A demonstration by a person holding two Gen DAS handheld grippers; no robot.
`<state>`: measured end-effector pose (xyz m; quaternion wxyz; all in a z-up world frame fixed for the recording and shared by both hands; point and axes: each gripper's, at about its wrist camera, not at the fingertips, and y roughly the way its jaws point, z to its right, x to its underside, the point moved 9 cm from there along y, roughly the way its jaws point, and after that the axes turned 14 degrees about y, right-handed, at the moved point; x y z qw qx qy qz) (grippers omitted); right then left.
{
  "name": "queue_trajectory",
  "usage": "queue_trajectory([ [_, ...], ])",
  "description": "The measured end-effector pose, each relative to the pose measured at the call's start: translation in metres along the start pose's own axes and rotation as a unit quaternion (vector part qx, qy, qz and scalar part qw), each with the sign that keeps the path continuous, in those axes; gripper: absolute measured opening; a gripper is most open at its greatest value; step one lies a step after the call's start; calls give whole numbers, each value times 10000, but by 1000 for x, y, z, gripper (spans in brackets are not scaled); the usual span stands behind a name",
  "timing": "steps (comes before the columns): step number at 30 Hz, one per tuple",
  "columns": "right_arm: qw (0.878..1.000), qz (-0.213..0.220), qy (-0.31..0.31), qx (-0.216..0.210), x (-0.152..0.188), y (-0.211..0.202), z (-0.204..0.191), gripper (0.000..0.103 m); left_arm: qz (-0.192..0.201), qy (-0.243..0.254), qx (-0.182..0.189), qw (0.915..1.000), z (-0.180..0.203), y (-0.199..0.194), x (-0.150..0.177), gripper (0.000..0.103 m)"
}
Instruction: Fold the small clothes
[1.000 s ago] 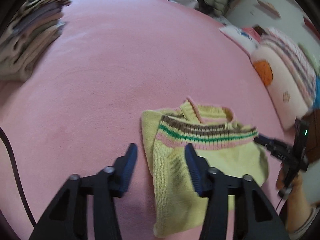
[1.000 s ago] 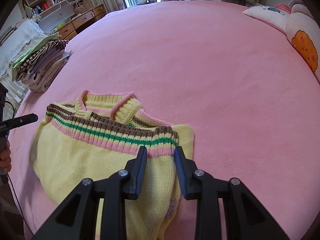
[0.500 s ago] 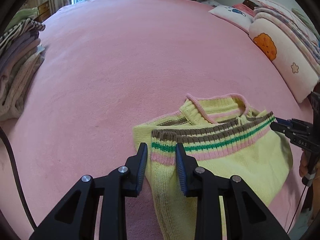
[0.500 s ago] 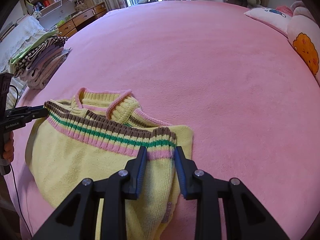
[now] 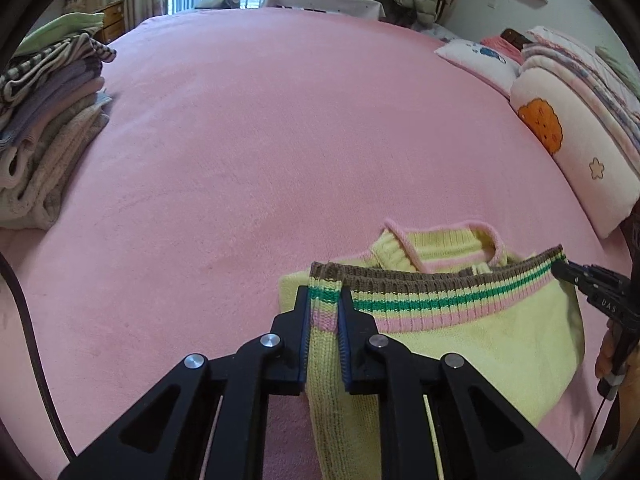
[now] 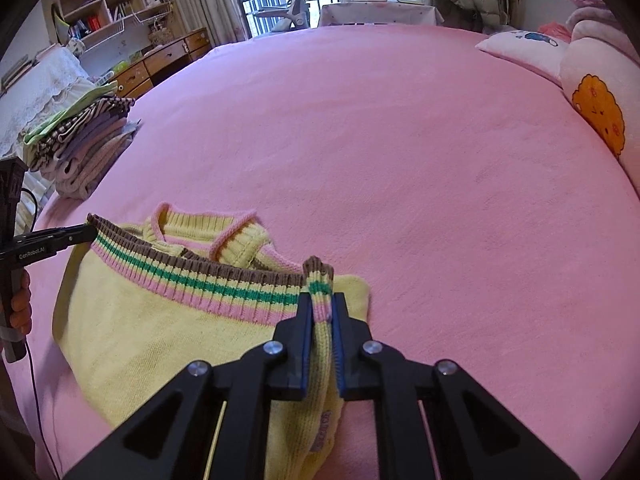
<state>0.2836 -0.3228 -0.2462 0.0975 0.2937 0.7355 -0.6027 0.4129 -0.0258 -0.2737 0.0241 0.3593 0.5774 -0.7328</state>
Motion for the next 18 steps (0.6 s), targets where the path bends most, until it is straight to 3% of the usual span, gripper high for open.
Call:
queue_trajectory([
  [7,9996,233,41,140,-19,12,-1,9,-6,-201,-322,9993,-10,14,-4,10],
  [15,9991,31,-40,430,-11,45,5,9,-168,-242,-476,9984,-9,36,6,11],
  [17,9988,30,-10,496,-11,40,4,15,-246,-344,-364,9984,-9,33,7,19],
  [18,9984,14,-18,568,-12,36,3,23,-284,-402,-304,9983,-10,31,7,25],
])
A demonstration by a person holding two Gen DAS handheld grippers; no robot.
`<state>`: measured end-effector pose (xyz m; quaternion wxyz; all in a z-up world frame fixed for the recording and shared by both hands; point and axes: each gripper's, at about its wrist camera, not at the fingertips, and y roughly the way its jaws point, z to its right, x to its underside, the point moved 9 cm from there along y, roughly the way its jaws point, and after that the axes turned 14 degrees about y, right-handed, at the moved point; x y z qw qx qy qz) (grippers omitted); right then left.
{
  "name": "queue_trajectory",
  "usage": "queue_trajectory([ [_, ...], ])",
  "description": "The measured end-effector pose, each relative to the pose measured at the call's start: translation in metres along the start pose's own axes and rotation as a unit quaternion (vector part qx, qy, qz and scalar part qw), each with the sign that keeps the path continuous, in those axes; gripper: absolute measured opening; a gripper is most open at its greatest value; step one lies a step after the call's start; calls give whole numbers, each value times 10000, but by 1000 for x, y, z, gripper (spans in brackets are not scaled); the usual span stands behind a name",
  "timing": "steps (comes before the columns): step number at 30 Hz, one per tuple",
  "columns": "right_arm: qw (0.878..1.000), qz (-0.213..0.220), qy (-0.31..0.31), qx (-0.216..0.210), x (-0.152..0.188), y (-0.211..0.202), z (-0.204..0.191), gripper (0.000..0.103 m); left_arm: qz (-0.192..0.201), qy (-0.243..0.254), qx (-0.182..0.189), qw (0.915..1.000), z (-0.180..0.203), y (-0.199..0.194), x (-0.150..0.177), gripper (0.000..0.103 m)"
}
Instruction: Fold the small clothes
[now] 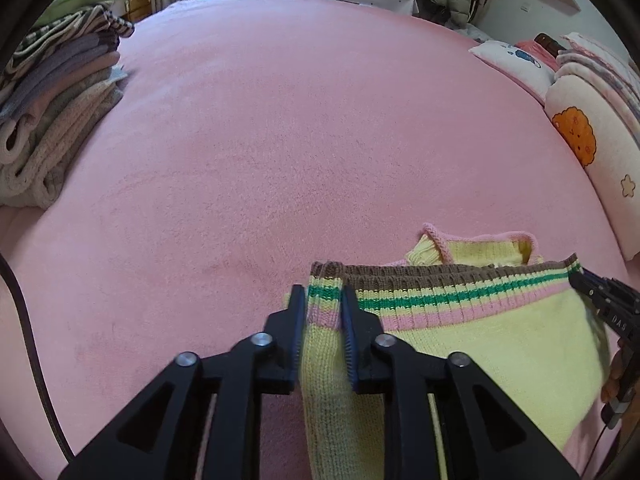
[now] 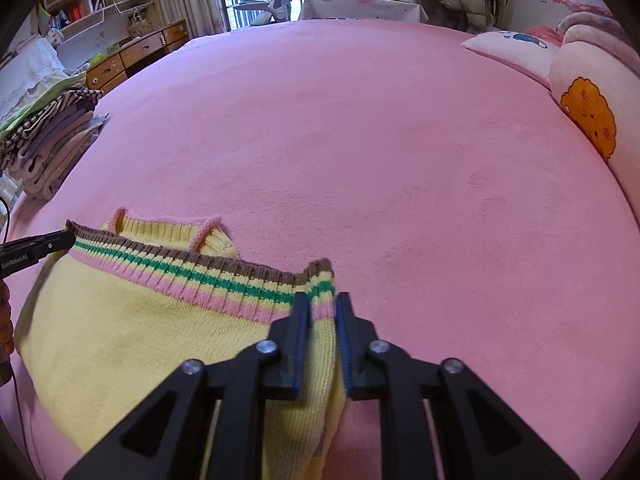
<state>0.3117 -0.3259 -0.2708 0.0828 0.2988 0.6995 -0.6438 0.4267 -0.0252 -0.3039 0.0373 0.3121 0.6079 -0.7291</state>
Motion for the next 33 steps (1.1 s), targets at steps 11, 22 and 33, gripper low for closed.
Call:
queue_trajectory([
  [11,9980,431,-339,-326,40,-104,-27,36,502,-106,-258,9983,4,-96,29,60],
  [22,9979,153,-9,-621,99,-89,-46,8,461,-417,160,9979,65,-80,100,53],
  [33,9990,-187,301,-270,123,-51,5,0,199,-265,156,9993,49,-50,119,31],
])
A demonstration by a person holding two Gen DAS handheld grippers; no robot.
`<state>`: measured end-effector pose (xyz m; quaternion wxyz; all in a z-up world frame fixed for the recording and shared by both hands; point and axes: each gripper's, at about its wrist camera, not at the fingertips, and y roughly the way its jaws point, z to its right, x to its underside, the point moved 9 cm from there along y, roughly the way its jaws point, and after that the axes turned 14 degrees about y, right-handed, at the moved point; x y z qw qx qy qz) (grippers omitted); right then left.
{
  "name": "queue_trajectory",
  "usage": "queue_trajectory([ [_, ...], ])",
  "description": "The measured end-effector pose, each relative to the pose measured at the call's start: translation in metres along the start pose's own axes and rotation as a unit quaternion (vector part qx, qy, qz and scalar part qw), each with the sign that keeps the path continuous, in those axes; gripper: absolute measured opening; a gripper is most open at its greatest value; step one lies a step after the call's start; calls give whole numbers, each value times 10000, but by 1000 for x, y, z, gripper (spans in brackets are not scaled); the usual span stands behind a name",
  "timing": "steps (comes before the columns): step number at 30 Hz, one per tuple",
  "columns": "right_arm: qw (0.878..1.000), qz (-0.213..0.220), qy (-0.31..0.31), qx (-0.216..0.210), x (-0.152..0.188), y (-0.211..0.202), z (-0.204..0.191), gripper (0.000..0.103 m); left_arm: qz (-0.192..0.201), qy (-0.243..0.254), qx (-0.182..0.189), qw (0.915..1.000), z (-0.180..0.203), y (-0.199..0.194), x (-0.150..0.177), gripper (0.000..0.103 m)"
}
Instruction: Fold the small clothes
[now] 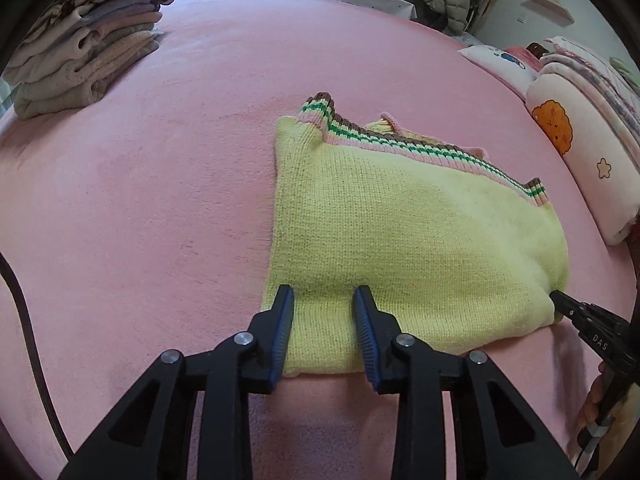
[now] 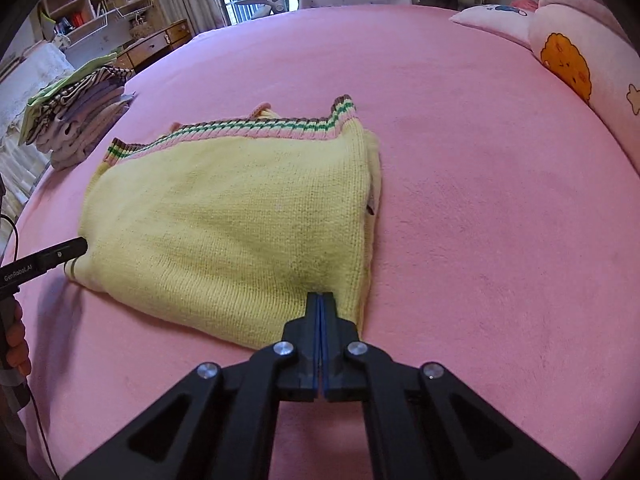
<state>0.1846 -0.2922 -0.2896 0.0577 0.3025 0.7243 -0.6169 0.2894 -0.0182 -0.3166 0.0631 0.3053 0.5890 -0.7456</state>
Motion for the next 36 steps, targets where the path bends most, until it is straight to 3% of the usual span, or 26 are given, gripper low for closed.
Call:
queue_trajectory([
  [6,10000,-39,66,-13,-4,-6,-1,0,-17,-80,159,9998,-11,-3,-7,28],
  [10,9998,209,-65,-29,-13,-33,-16,3,203,-81,66,9997,-6,-30,-15,32],
  [12,9992,312,-140,-218,-17,-45,-32,3,415,-157,177,9989,3,-46,-21,35],
  [14,9979,355,-208,-496,-20,-52,-57,3,574,-255,357,9974,14,-53,-30,47],
  [15,9967,305,-272,-703,-19,-51,-75,3,619,-274,447,9967,22,-51,-34,49],
  [18,9947,220,-552,-842,-13,-38,-115,3,468,-86,609,9970,50,-32,-41,49],
  [21,9945,54,-666,-805,-7,-16,-129,3,180,84,802,9966,73,-4,-40,49],
  [24,9973,-72,-557,-473,-7,9,-115,3,-102,396,495,9979,77,20,-29,48],
  [25,9980,-85,-503,-384,-7,13,-107,0,-118,483,417,9979,74,23,-25,46],
  [26,9983,-113,-421,-393,-7,17,-95,0,-100,536,356,9979,70,23,-23,35],
  [28,9965,-261,-166,-771,-6,17,-78,0,-109,570,382,9976,61,21,-20,27],
  [29,9974,-232,-151,-667,-7,16,-69,0,-100,491,454,9977,53,19,-18,23],
  [30,9995,-47,-230,-203,-10,14,-53,0,-75,374,531,9979,45,15,-18,22],
  [34,9991,-64,60,-417,-15,6,-25,0,-51,85,560,9984,10,10,-7,6],
  [36,9989,-59,99,-463,-13,5,-21,0,-54,-45,593,9982,2,12,-1,4],
])
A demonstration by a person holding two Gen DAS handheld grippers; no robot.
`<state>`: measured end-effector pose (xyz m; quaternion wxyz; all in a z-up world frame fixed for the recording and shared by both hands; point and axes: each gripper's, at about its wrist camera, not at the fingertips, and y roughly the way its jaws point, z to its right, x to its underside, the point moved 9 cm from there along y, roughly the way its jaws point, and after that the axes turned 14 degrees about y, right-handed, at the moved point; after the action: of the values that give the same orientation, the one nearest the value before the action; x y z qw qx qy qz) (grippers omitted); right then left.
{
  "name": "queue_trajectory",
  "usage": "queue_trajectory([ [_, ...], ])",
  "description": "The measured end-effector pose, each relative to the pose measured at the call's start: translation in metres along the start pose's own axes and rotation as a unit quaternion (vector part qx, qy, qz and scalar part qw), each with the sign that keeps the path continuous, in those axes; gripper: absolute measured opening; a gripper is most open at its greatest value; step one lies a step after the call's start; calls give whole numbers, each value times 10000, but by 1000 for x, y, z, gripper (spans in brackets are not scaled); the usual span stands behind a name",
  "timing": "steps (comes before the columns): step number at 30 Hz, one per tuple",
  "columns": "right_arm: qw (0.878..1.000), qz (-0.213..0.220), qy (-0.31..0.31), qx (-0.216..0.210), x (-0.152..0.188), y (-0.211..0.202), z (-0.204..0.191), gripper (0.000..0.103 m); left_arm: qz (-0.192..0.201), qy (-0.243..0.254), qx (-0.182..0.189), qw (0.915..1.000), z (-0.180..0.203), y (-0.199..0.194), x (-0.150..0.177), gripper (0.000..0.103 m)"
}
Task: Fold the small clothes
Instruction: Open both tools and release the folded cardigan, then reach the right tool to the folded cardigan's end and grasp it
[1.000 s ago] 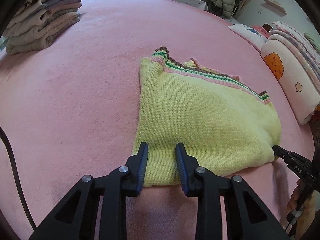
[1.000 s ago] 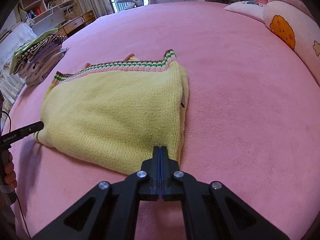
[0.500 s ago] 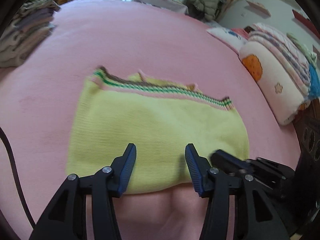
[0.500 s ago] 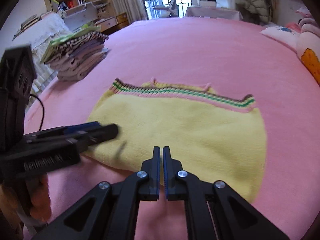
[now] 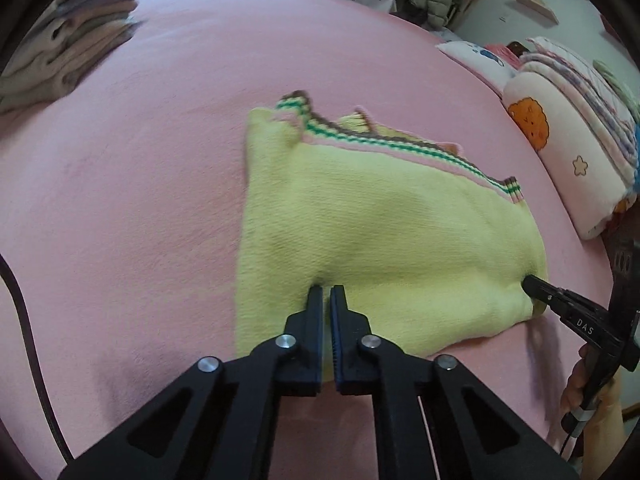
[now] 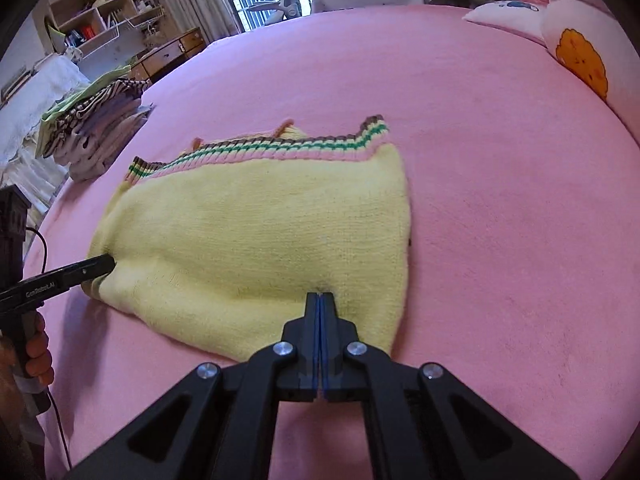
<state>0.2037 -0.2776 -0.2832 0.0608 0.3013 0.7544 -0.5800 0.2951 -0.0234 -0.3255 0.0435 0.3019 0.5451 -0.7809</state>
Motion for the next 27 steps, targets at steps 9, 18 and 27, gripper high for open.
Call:
queue_trajectory([
  [9,9973,129,-543,473,2,-13,-31,5,-4,-211,-99,9997,-6,-19,-11,13],
  [18,9879,912,-1255,-9,20,-80,-107,69,226,-355,-514,9978,-55,-63,-26,86],
  [27,9750,927,-2006,209,71,-52,-173,69,-361,868,-412,9947,-55,-39,-44,85],
])
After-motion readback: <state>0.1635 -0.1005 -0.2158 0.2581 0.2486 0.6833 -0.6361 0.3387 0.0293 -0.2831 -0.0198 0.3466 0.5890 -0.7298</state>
